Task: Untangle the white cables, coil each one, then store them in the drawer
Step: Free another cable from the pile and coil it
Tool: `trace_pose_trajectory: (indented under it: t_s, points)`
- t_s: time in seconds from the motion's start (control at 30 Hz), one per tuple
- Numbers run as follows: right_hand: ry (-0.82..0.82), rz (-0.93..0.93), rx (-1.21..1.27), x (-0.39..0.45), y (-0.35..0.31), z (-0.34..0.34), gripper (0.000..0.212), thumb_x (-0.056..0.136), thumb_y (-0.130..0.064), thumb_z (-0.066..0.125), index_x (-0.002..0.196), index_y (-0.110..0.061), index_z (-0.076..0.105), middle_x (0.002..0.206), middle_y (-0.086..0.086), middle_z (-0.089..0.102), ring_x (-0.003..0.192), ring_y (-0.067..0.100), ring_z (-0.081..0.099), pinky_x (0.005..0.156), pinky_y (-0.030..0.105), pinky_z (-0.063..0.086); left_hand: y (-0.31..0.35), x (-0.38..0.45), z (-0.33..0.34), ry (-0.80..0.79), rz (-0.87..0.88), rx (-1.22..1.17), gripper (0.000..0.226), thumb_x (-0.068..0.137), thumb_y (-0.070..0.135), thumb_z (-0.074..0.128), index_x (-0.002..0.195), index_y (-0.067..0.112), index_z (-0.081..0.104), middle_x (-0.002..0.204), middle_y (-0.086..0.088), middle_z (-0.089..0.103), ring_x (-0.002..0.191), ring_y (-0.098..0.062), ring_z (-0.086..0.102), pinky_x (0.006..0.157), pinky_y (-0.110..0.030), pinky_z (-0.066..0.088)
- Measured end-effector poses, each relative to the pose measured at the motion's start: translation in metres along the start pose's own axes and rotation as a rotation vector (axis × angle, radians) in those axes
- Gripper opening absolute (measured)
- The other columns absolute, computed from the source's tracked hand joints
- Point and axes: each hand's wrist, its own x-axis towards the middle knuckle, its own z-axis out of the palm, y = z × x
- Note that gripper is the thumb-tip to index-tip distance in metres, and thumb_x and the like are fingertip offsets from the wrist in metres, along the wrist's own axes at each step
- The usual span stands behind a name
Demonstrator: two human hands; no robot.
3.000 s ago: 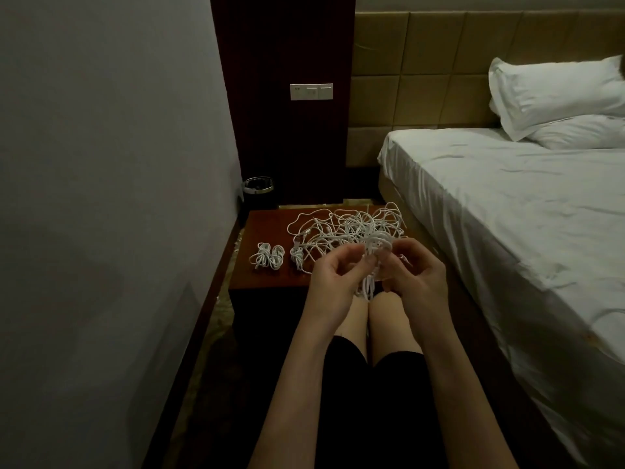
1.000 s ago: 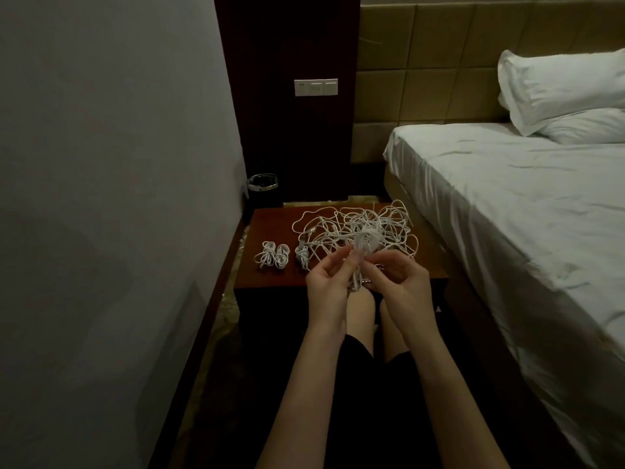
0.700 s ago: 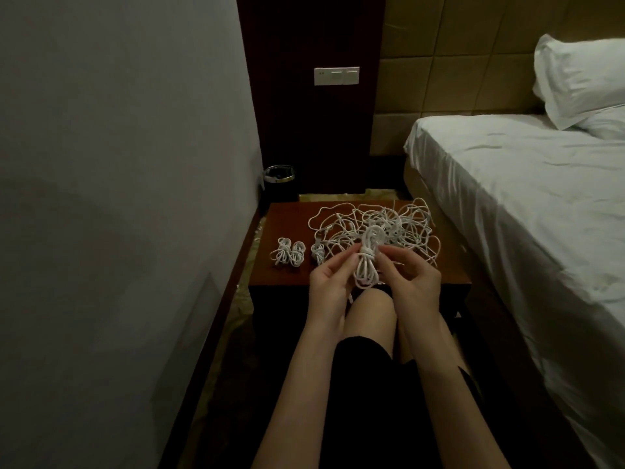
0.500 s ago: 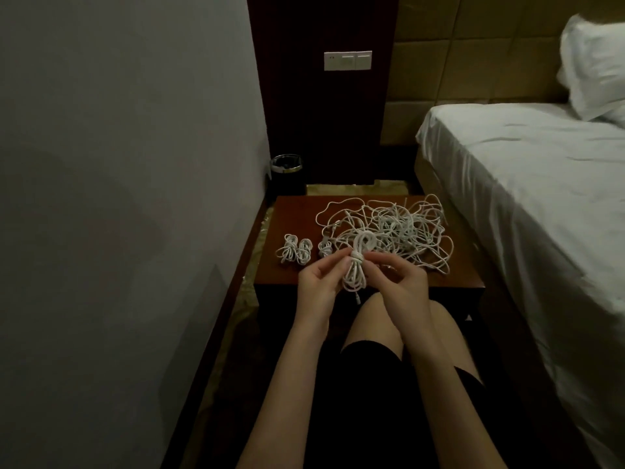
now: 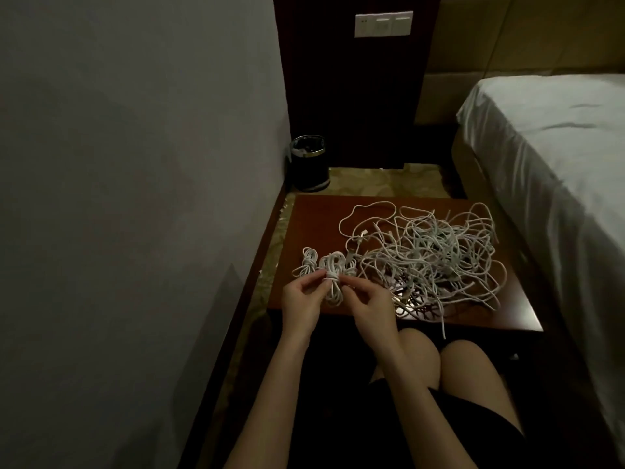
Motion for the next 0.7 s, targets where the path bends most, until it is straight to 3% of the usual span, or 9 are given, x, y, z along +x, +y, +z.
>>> trace_pose_trajectory:
  t_s: [0.1, 0.17, 0.3, 0.43, 0.6, 0.7]
  points:
    - [-0.029, 0.044, -0.04, 0.027, 0.012, 0.006, 0.028, 0.097, -0.009, 0.052, 0.121, -0.014, 0.066, 0.115, 0.0, 0.069, 0.108, 0.01, 0.061, 0.096, 0.032, 0.05, -0.005, 0.034, 0.01, 0.009, 0.024, 0.119, 0.025, 0.089, 0.007, 0.067, 0.112, 0.015, 0.069, 0.107, 0.005, 0.067, 0.105, -0.01, 0.062, 0.087, -0.021, 0.051]
    - [-0.05, 0.077, -0.069, 0.045, 0.018, 0.008, 0.03, 0.098, -0.009, 0.049, 0.124, -0.012, 0.064, 0.11, 0.004, 0.069, 0.1, 0.011, 0.06, 0.088, 0.028, 0.048, -0.009, 0.055, 0.015, 0.011, 0.029, 0.21, 0.025, 0.09, 0.009, 0.066, 0.114, 0.015, 0.069, 0.115, 0.002, 0.067, 0.109, -0.011, 0.061, 0.084, -0.018, 0.049]
    - [-0.099, 0.137, -0.139, 0.071, 0.031, 0.011, 0.034, 0.099, -0.011, 0.046, 0.13, -0.01, 0.059, 0.117, 0.011, 0.068, 0.098, 0.015, 0.059, 0.08, 0.02, 0.045, -0.02, 0.079, 0.025, -0.041, 0.004, 0.408, 0.031, 0.093, 0.01, 0.062, 0.124, 0.012, 0.064, 0.125, -0.003, 0.064, 0.117, -0.015, 0.059, 0.095, -0.025, 0.049]
    - [-0.147, 0.118, -0.218, 0.083, 0.04, 0.013, 0.034, 0.098, -0.007, 0.044, 0.129, -0.009, 0.061, 0.124, 0.005, 0.065, 0.115, 0.014, 0.059, 0.09, 0.018, 0.041, -0.031, 0.085, 0.029, -0.037, 0.041, 0.503, 0.036, 0.092, 0.005, 0.06, 0.128, 0.01, 0.061, 0.13, -0.004, 0.062, 0.121, -0.015, 0.056, 0.101, -0.026, 0.046]
    - [-0.221, 0.034, -0.344, 0.088, 0.044, 0.009, 0.03, 0.097, -0.007, 0.042, 0.113, -0.013, 0.067, 0.1, 0.003, 0.069, 0.089, 0.011, 0.063, 0.07, 0.017, 0.042, -0.039, 0.078, 0.041, -0.023, 0.18, 0.663, 0.036, 0.093, 0.005, 0.059, 0.129, 0.01, 0.061, 0.128, -0.005, 0.062, 0.12, -0.015, 0.056, 0.103, -0.025, 0.043]
    - [-0.266, 0.018, -0.377, 0.088, 0.036, 0.003, 0.03, 0.097, -0.006, 0.044, 0.114, -0.012, 0.067, 0.099, 0.0, 0.068, 0.087, 0.008, 0.061, 0.069, 0.006, 0.039, -0.035, 0.079, 0.041, -0.05, 0.192, 0.682, 0.038, 0.093, 0.004, 0.059, 0.131, 0.011, 0.059, 0.126, -0.005, 0.063, 0.118, -0.016, 0.057, 0.101, -0.024, 0.045]
